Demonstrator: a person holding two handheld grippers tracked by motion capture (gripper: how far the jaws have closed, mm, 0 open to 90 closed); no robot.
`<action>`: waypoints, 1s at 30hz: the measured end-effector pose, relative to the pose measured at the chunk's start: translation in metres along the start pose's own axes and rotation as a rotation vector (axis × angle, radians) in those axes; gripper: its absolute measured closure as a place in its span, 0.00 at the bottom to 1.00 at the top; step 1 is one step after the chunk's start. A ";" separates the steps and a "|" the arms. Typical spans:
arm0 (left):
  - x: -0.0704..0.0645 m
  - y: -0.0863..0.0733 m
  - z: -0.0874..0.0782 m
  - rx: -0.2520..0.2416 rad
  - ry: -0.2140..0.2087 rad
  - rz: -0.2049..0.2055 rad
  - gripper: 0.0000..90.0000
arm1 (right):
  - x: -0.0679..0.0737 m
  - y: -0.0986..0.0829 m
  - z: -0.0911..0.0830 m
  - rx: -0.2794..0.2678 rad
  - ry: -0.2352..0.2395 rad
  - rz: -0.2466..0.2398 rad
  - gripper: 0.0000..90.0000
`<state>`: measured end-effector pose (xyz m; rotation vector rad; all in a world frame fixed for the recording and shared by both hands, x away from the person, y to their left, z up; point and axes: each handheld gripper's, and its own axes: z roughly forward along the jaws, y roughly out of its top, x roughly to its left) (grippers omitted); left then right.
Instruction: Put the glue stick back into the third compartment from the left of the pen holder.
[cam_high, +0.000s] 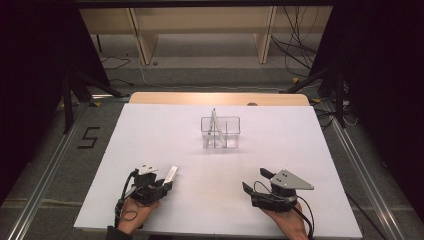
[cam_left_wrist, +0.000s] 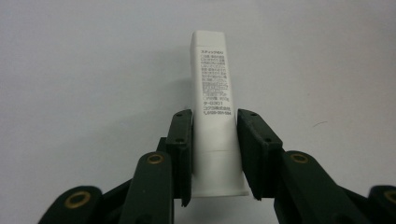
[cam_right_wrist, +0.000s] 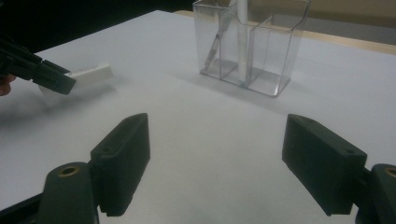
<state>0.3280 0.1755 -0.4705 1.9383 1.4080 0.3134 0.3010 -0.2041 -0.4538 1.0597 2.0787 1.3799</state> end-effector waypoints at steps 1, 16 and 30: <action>-0.001 0.001 -0.001 -0.006 -0.013 0.004 0.74 | 0.000 0.000 0.000 -0.001 0.000 0.000 0.27; -0.021 0.018 -0.005 -0.029 -0.134 0.046 0.74 | 0.002 0.002 -0.001 -0.012 0.003 -0.006 0.27; -0.048 0.052 0.000 0.066 -0.262 0.194 0.74 | 0.012 0.004 0.000 -0.013 0.014 -0.064 0.26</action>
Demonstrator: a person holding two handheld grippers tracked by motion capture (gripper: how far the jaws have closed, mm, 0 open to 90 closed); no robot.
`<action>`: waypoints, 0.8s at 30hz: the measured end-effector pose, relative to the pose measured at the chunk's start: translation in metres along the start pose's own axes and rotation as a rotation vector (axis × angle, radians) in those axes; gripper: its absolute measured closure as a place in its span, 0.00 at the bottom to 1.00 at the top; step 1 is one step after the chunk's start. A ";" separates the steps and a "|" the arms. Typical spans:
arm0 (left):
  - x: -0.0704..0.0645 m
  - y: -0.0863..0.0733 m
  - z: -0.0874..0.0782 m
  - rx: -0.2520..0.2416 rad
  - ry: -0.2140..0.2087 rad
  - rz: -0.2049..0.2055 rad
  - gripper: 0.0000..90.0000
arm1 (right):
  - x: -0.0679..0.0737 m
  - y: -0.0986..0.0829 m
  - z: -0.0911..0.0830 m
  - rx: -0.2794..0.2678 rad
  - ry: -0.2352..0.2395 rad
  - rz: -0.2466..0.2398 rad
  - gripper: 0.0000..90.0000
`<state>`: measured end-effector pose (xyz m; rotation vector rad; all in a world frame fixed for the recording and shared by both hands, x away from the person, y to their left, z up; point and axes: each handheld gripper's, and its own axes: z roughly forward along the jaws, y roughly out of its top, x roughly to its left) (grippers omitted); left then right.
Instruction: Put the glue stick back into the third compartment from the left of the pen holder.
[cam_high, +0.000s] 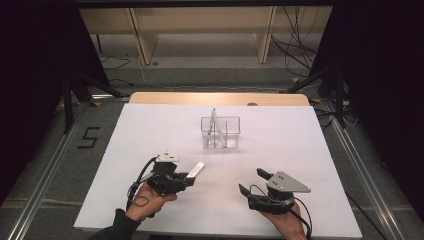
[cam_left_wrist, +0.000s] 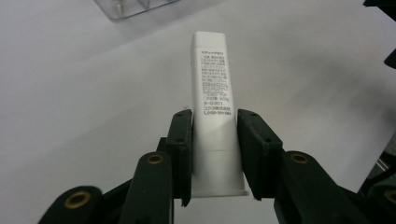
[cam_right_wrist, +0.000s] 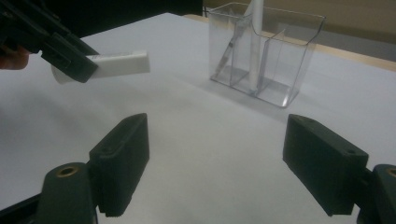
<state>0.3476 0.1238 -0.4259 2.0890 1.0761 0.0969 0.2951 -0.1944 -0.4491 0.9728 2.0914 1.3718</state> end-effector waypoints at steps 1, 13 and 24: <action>-0.001 0.003 0.002 0.009 -0.007 0.011 0.74 | 0.000 0.000 0.000 -0.001 0.000 -0.007 0.26; -0.013 0.029 0.022 0.074 -0.068 0.082 0.74 | 0.011 0.003 0.001 0.007 -0.016 -0.114 0.25; -0.026 0.038 0.036 0.124 -0.133 0.129 0.74 | 0.023 0.002 0.005 0.046 -0.031 -0.252 0.25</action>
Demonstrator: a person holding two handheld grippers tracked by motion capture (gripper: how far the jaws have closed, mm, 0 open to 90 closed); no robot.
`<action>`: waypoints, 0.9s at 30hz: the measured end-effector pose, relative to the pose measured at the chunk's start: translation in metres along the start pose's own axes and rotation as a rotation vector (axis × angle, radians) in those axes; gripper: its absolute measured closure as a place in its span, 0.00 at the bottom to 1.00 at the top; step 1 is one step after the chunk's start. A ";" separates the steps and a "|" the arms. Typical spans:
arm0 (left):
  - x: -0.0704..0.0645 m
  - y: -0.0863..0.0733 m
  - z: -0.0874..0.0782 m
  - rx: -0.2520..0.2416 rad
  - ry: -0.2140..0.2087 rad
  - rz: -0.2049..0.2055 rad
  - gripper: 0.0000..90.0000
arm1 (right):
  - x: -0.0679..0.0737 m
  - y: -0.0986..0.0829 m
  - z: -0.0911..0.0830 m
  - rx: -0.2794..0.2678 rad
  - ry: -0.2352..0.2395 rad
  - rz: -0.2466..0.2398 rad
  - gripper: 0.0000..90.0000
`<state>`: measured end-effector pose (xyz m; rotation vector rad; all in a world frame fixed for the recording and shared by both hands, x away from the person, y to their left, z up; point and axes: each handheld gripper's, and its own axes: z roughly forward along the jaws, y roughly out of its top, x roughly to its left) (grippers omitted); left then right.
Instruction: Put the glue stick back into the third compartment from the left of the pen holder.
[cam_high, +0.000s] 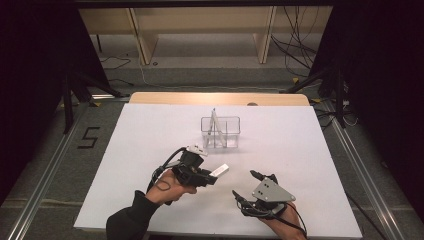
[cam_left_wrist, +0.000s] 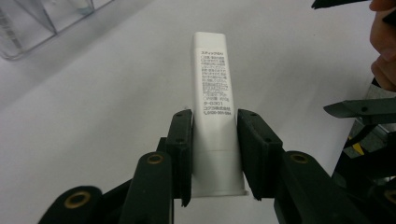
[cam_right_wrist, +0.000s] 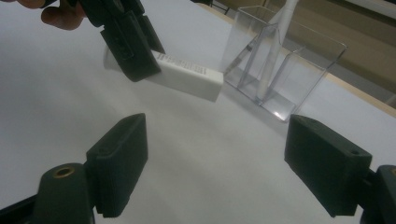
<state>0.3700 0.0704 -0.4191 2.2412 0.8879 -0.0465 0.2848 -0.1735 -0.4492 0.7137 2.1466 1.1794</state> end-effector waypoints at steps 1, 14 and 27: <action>-0.001 0.000 0.000 0.003 -0.004 0.001 0.74 | 0.001 0.000 0.000 0.002 0.000 -0.006 0.25; -0.009 -0.001 0.006 0.047 -0.039 0.050 0.74 | 0.020 0.001 0.007 0.039 -0.033 -0.199 0.27; -0.017 -0.002 0.008 0.086 -0.076 0.086 0.74 | 0.042 0.000 0.015 0.075 -0.087 -0.408 0.29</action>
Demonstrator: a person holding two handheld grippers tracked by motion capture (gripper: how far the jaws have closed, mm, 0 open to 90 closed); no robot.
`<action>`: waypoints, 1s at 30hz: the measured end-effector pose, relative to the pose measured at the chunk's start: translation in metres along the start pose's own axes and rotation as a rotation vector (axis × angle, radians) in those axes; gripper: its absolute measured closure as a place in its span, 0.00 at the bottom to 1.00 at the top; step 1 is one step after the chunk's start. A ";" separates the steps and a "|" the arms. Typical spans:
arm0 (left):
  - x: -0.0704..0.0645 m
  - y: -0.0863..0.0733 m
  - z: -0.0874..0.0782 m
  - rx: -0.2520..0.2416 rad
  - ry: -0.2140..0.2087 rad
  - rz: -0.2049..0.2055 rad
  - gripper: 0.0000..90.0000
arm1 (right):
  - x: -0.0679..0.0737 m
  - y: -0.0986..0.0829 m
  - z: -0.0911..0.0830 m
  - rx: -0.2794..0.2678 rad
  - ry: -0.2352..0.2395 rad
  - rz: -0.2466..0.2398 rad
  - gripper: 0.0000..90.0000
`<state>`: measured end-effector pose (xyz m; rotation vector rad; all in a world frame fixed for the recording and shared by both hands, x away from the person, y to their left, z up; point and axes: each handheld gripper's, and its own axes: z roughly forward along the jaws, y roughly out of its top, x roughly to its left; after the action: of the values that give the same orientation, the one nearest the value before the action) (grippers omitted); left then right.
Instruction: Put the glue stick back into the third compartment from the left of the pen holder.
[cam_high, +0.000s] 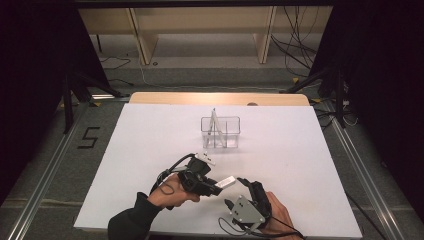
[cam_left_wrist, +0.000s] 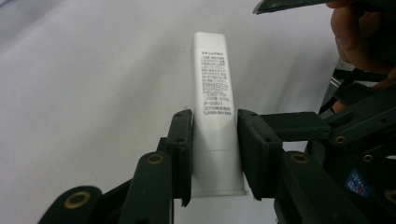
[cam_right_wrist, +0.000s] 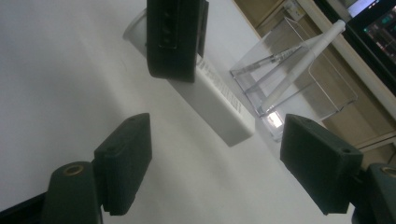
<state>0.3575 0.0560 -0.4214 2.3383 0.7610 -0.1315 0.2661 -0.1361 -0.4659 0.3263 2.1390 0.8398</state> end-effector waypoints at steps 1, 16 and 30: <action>-0.001 0.000 0.001 -0.003 -0.004 -0.004 0.74 | 0.001 0.001 0.001 -0.002 -0.010 -0.013 0.29; -0.009 0.000 0.006 0.046 -0.034 0.034 0.74 | 0.022 0.005 0.005 0.024 -0.113 -0.275 0.47; -0.014 0.001 0.009 0.066 -0.054 0.047 0.74 | 0.033 0.004 0.007 0.044 -0.158 -0.399 0.64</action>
<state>0.3475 0.0435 -0.4240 2.4030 0.6848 -0.2014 0.2496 -0.1142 -0.4863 -0.0159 1.9843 0.5197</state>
